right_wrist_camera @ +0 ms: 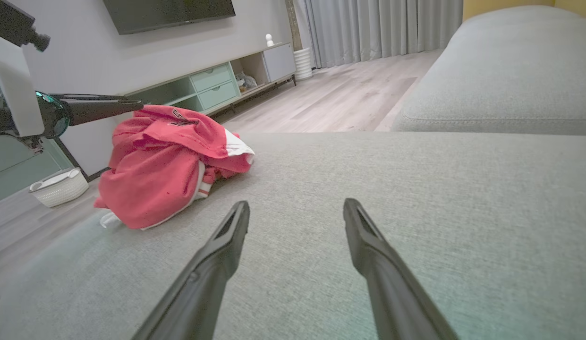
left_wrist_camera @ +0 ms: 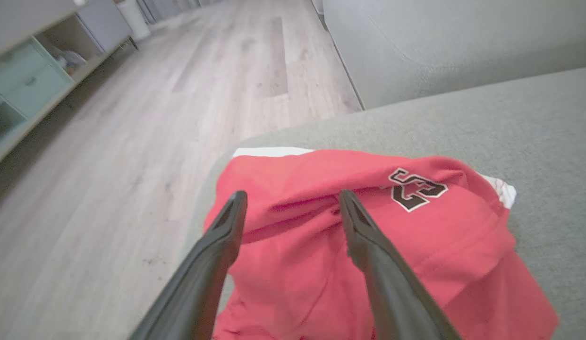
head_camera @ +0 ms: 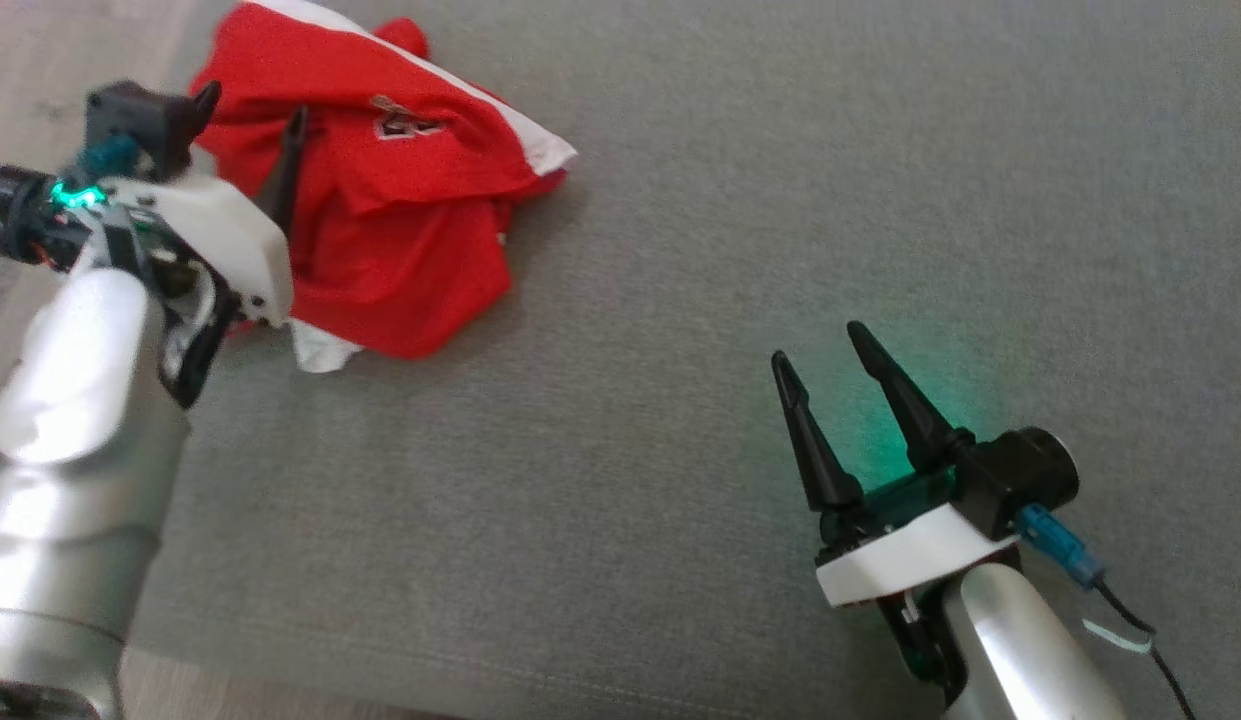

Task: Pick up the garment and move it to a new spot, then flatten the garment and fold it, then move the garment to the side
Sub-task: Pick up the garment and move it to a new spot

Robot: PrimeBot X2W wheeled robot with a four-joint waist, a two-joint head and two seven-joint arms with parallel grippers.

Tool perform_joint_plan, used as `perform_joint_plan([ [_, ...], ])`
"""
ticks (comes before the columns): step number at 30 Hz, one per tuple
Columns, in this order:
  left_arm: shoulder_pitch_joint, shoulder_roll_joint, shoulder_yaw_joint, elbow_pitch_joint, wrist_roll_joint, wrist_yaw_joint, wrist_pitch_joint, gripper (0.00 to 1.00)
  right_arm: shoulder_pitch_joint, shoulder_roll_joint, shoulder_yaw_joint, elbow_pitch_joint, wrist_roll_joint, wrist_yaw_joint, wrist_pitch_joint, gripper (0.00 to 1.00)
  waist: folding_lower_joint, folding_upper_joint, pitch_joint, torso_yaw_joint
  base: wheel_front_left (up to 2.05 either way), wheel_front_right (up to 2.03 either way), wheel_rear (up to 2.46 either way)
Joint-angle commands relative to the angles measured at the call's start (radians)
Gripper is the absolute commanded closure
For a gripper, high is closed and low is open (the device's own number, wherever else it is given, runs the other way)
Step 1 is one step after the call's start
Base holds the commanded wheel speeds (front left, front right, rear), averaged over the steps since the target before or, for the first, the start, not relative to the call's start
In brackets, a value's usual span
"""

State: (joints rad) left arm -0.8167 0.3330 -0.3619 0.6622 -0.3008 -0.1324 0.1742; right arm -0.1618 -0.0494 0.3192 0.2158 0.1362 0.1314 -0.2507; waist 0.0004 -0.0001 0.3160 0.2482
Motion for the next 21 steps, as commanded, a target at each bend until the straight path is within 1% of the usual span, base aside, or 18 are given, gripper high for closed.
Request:
perform_joint_plan([
  [1, -0.056, 0.070, 0.013, -0.007, -0.031, 0.002, 0.014, 0.00, -0.026, -0.001, 0.027, -0.036, -0.007, -0.001, -0.011, 0.00, -0.0004, 0.0001, 0.053, -0.048, 0.00, 0.00, 0.00],
  [6, -0.111, 0.119, -0.082, 0.067, -0.162, 0.002, 0.058, 0.00, -0.034, -0.001, 0.024, -0.044, -0.010, -0.001, -0.011, 0.00, -0.0004, 0.0001, 0.076, -0.073, 0.00, 0.00, 0.00],
  [7, -0.117, 0.126, -0.101, 0.076, -0.180, 0.002, 0.065, 0.48, -0.034, -0.001, 0.023, -0.045, -0.011, -0.001, -0.011, 0.00, -0.0004, 0.0001, 0.078, -0.075, 0.00, 0.00, 0.00],
  [8, -0.122, 0.133, -0.122, 0.083, -0.198, 0.002, 0.069, 1.00, -0.034, -0.001, 0.023, -0.045, -0.011, -0.001, -0.011, 0.00, -0.0004, 0.0001, 0.078, -0.077, 0.00, 0.00, 0.00],
  [10, -0.130, 0.145, -0.155, 0.090, -0.232, 0.002, 0.064, 1.00, -0.032, -0.001, 0.021, -0.044, -0.011, -0.001, -0.011, 0.00, -0.0004, 0.0001, 0.075, -0.079, 0.00, 0.00, 0.00],
  [12, -0.139, 0.158, -0.181, 0.089, -0.249, 0.002, 0.025, 1.00, -0.030, -0.001, 0.020, -0.041, -0.009, -0.001, -0.011, 0.00, -0.0004, 0.0001, 0.065, -0.079, 0.00, 0.00, 0.00],
  [13, -0.146, 0.165, -0.191, 0.085, -0.248, 0.002, -0.012, 1.00, -0.030, -0.001, 0.020, -0.040, -0.009, -0.001, -0.011, 0.00, -0.0004, 0.0001, 0.058, -0.079, 0.00, 0.00, 0.00],
  [15, -0.165, 0.183, -0.189, 0.082, -0.228, 0.003, -0.127, 1.00, -0.030, -0.001, 0.021, -0.040, -0.006, -0.001, -0.011, 0.00, -0.0004, 0.0001, 0.038, -0.081, 0.00, 0.00, 0.00],
  [19, -0.187, 0.195, -0.174, 0.086, -0.184, 0.022, -0.348, 1.00, -0.022, -0.001, 0.024, -0.037, 0.006, -0.001, -0.011, 0.00, -0.0004, 0.0001, -0.020, -0.086, 0.00, 0.00, 0.00],
  [20, -0.191, 0.194, -0.168, 0.082, -0.181, 0.026, -0.380, 1.00, -0.018, -0.001, 0.026, -0.036, 0.011, -0.001, -0.011, 0.00, -0.0004, 0.0001, -0.037, -0.087, 0.00, 0.00, 0.00],
  [21, -0.191, 0.194, -0.168, 0.082, -0.181, 0.026, -0.380, 1.00, -0.018, -0.001, 0.026, -0.036, 0.011, -0.001, -0.011, 0.00, -0.0004, 0.0001, -0.037, -0.087, 0.00, 0.00, 0.00],
])
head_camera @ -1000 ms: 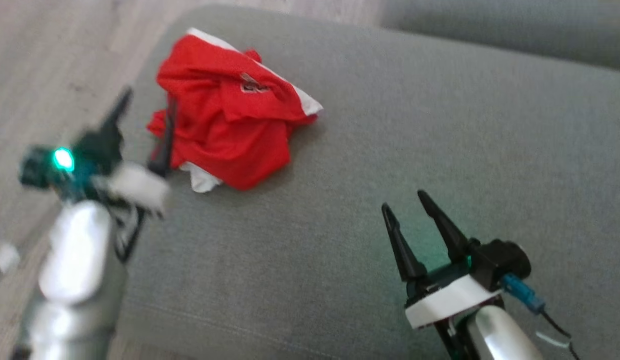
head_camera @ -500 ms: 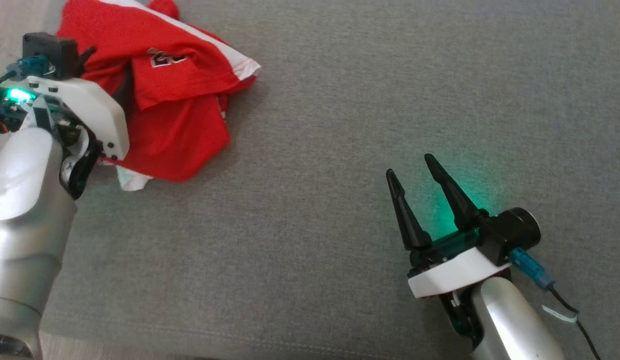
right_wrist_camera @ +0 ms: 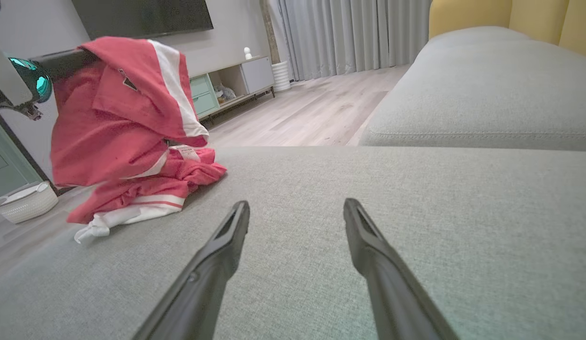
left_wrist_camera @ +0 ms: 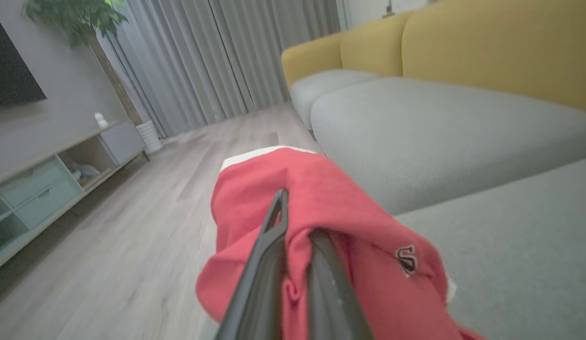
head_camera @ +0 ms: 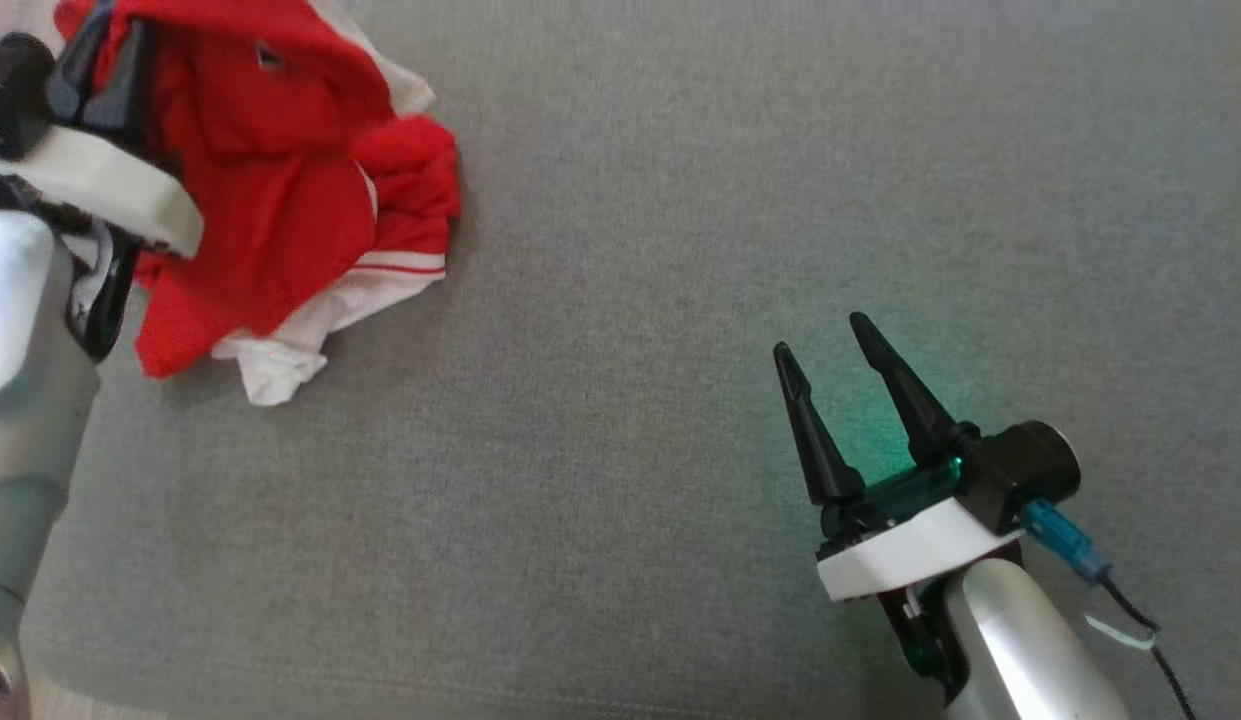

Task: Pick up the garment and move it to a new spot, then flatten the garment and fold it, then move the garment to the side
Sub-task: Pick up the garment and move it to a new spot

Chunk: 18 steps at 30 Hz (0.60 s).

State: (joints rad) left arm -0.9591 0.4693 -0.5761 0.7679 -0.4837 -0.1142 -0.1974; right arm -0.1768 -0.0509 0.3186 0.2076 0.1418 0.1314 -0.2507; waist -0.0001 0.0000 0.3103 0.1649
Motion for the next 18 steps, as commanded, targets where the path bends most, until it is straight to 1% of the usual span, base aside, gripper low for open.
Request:
perform_joint_plan([
  [1, -0.053, 0.057, 0.052, -0.034, 0.006, 0.011, -0.030, 1.00, 0.002, 0.001, 0.028, -0.026, 0.010, -0.001, -0.011, 0.00, 0.0001, 0.0000, -0.048, -0.006, 0.00, 0.00, 0.00],
  [6, -0.047, 0.061, 0.065, -0.158, 0.039, 0.015, -0.061, 1.00, 0.029, 0.001, 0.028, -0.021, 0.036, -0.001, -0.011, 0.00, 0.0001, 0.0000, -0.124, -0.009, 0.00, 0.00, 0.00],
  [10, -0.017, 0.059, 0.031, -0.255, 0.052, 0.007, -0.056, 1.00, 0.042, 0.001, 0.036, -0.022, 0.056, -0.001, -0.011, 0.00, 0.0001, 0.0000, -0.165, -0.021, 0.00, 0.00, 0.00],
  [14, 0.012, 0.048, -0.018, -0.356, 0.051, 0.001, 0.007, 1.00, 0.042, 0.001, 0.035, -0.033, 0.073, -0.001, -0.011, 0.00, 0.0001, 0.0000, -0.178, -0.055, 0.00, 0.00, 0.00],
  [18, 0.048, 0.032, -0.070, -0.448, 0.043, -0.003, 0.082, 1.00, 0.031, 0.001, 0.026, -0.043, 0.087, -0.001, -0.011, 0.00, 0.0001, 0.0000, -0.171, -0.117, 0.00, 0.00, 0.00],
])
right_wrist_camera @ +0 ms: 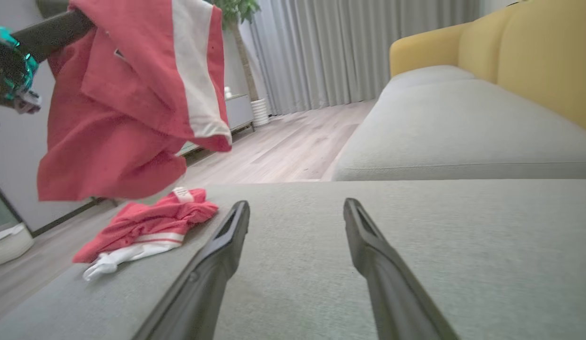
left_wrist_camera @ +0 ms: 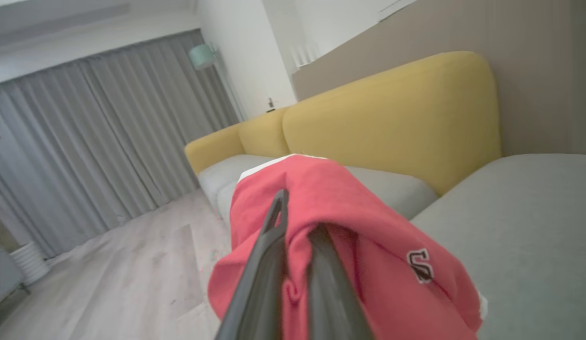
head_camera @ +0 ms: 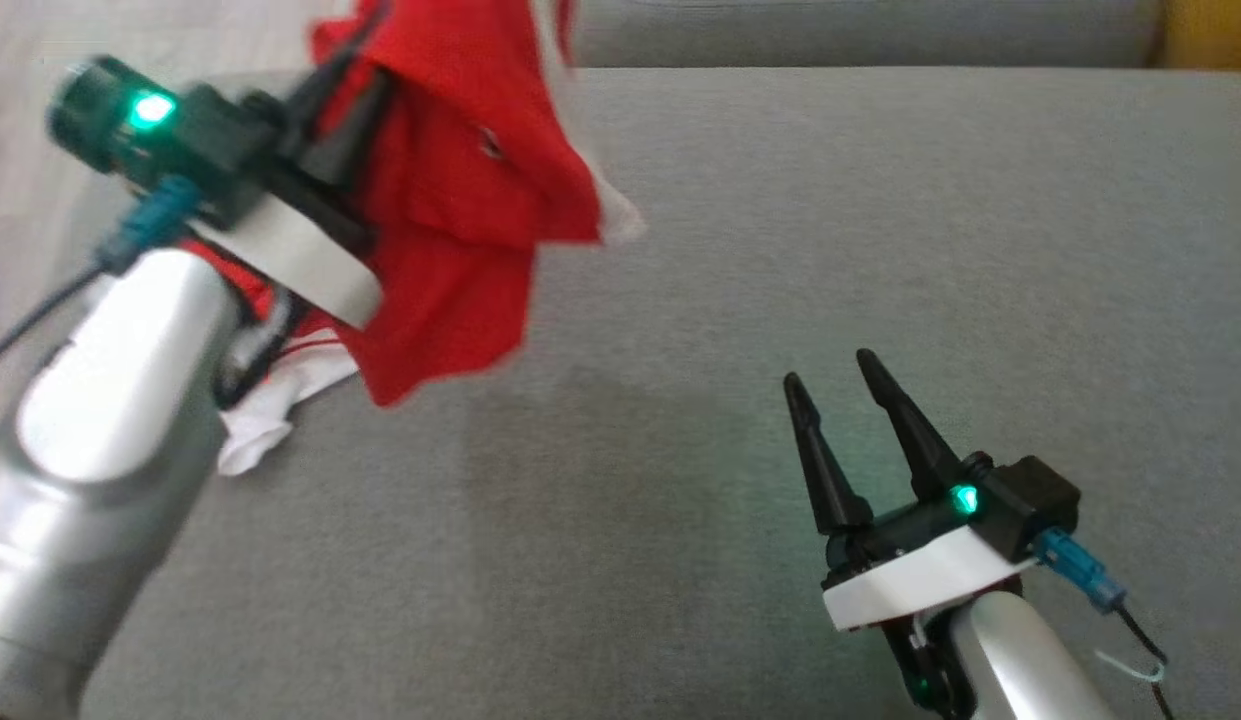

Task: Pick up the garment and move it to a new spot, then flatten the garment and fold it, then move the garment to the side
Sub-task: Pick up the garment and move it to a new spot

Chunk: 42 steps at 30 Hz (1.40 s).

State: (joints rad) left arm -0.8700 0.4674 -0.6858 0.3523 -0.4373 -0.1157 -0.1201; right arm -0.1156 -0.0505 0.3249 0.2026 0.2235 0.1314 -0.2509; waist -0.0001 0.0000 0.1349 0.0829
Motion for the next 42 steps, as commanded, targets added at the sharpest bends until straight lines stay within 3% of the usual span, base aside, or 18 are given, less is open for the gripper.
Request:
perform_joint_plan([
  [1, -0.032, 0.028, 0.026, -0.051, -0.006, -0.002, 0.021, 1.00, -0.034, 0.000, 0.015, -0.041, 0.008, -0.001, -0.011, 0.00, 0.0001, 0.0000, 0.009, -0.052, 0.00, 0.00, 0.00],
  [7, 0.020, -0.016, -0.065, -0.092, 0.001, -0.004, 0.076, 1.00, -0.073, 0.000, 0.004, -0.066, 0.021, -0.001, -0.011, 0.00, 0.0001, 0.0000, 0.073, -0.196, 0.00, 0.00, 0.00],
  [14, -0.003, -0.102, -0.133, -0.013, 0.021, -0.007, 0.058, 1.00, -0.106, 0.000, -0.015, -0.109, 0.055, -0.001, -0.011, 0.00, 0.0001, 0.0000, 0.163, -0.352, 0.00, 0.00, 0.00],
  [15, -0.009, -0.131, -0.145, 0.040, 0.015, -0.008, 0.052, 0.91, -0.107, 0.000, -0.021, -0.117, 0.061, -0.001, -0.011, 0.00, 0.0001, 0.0000, 0.178, -0.380, 0.00, 0.00, 0.00],
  [16, -0.011, -0.139, -0.154, 0.074, 0.016, -0.008, 0.054, 0.30, -0.108, 0.000, -0.025, -0.121, 0.063, -0.001, -0.011, 0.00, 0.0001, 0.0000, 0.184, -0.392, 0.00, 0.00, 0.00],
  [17, -0.011, -0.147, -0.166, 0.113, 0.015, -0.009, 0.067, 0.00, -0.108, 0.000, -0.027, -0.123, 0.065, -0.001, -0.011, 0.00, 0.0001, 0.0000, 0.189, -0.400, 0.00, 0.00, 0.00],
  [22, -0.022, -0.177, -0.193, 0.234, 0.029, -0.010, 0.013, 0.00, -0.106, 0.000, -0.040, -0.130, 0.067, -0.001, -0.011, 0.00, 0.0001, 0.0000, 0.189, -0.398, 0.00, 0.00, 0.00],
  [29, -0.011, -0.201, -0.158, 0.274, 0.011, 0.029, -0.092, 0.00, -0.087, 0.000, -0.062, -0.118, 0.041, -0.001, -0.011, 0.00, 0.0001, 0.0000, 0.132, -0.304, 0.00, 0.00, 0.00],
  [35, 0.073, -0.176, -0.064, 0.190, -0.036, 0.105, -0.135, 0.00, -0.053, 0.000, -0.110, -0.097, 0.014, -0.001, -0.011, 0.00, 0.0001, 0.0000, 0.046, -0.184, 0.00, 0.00, 0.00],
  [42, 0.314, -0.113, 0.050, -0.014, -0.058, 0.215, -0.141, 0.00, -0.004, 0.000, -0.152, -0.079, -0.009, -0.001, -0.011, 0.00, 0.0001, 0.0000, -0.025, -0.086, 0.00, 0.00, 0.00],
])
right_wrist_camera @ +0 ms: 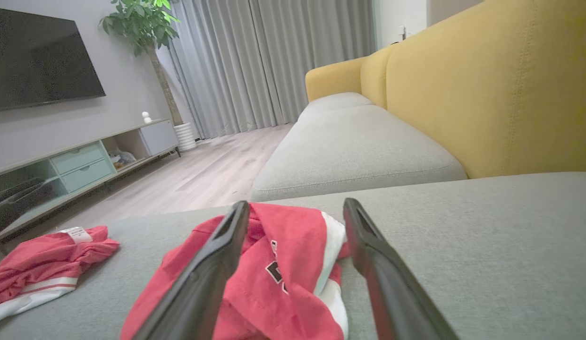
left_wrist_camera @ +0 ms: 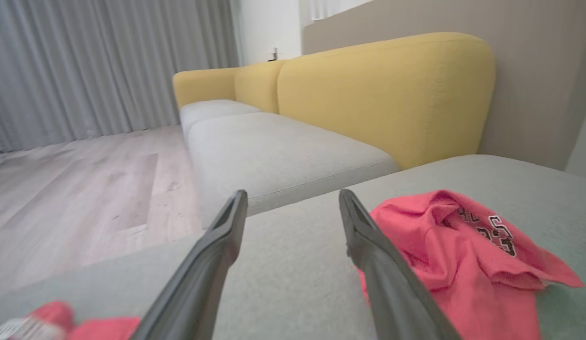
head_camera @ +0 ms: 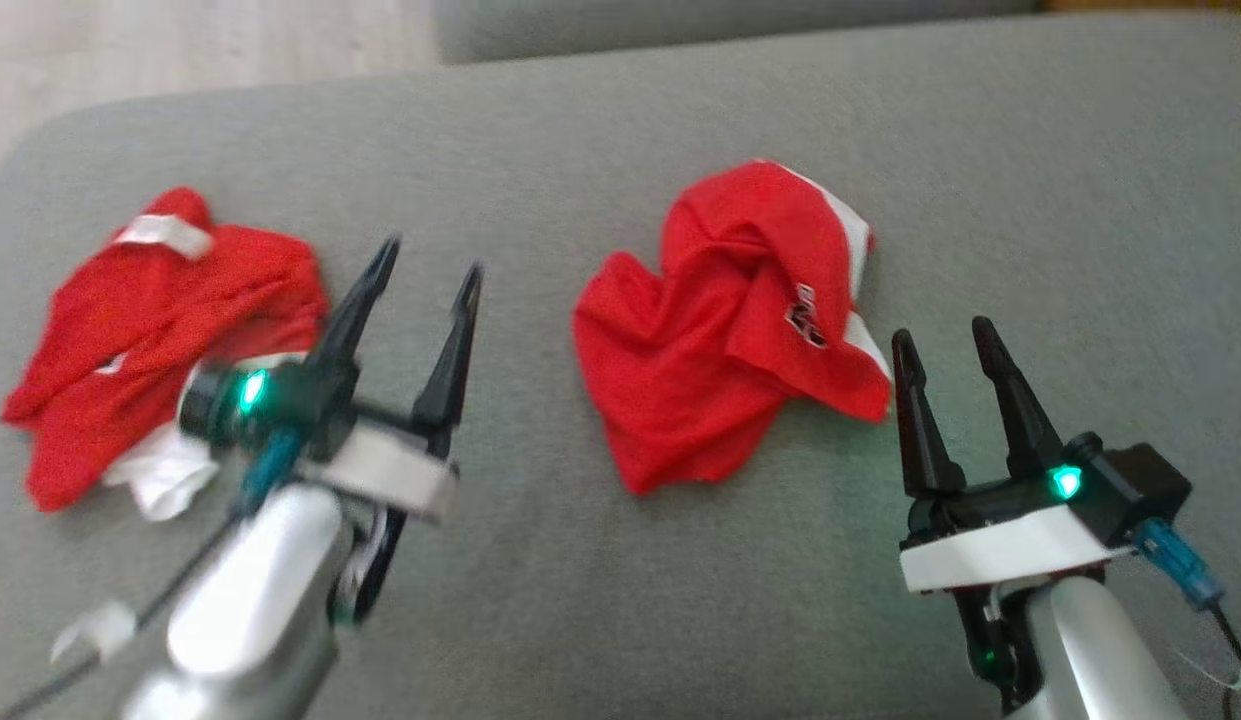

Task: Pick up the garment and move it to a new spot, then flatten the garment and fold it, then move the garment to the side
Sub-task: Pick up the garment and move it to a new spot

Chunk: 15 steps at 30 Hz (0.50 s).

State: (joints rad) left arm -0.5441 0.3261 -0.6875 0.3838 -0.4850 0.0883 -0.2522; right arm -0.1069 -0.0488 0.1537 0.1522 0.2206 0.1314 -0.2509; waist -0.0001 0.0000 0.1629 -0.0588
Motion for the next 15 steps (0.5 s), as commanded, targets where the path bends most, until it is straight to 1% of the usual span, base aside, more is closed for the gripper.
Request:
perform_joint_plan([
  [1, 0.031, 0.030, 0.072, -0.079, -0.013, 0.026, -0.009, 0.00, -0.006, -0.001, 0.016, -0.027, -0.008, -0.001, -0.011, 0.00, 0.0001, 0.0000, -0.060, 0.064, 0.00, 0.00, 0.00],
  [4, 0.169, 0.005, 0.141, -0.174, -0.024, 0.068, -0.009, 0.00, 0.014, -0.001, 0.009, -0.022, -0.013, -0.001, -0.011, 0.00, 0.0001, 0.0000, -0.077, 0.078, 0.00, 0.00, 0.00],
  [7, 0.290, -0.032, 0.189, -0.241, 0.000, 0.091, -0.009, 0.00, 0.033, -0.001, 0.000, -0.013, -0.012, -0.001, -0.011, 0.00, 0.0001, 0.0000, -0.088, 0.082, 0.00, 0.00, 0.00],
  [10, 0.365, -0.071, 0.227, -0.265, 0.030, 0.088, -0.009, 0.00, 0.048, -0.001, -0.006, -0.010, -0.009, -0.001, -0.011, 0.00, 0.0001, 0.0000, -0.096, 0.081, 0.00, 0.00, 0.00],
  [15, 0.420, -0.112, 0.276, -0.278, 0.098, 0.058, -0.009, 0.00, 0.066, -0.001, -0.013, -0.005, -0.003, -0.001, -0.011, 0.00, 0.0001, 0.0000, -0.111, 0.080, 0.00, 0.00, 0.00],
])
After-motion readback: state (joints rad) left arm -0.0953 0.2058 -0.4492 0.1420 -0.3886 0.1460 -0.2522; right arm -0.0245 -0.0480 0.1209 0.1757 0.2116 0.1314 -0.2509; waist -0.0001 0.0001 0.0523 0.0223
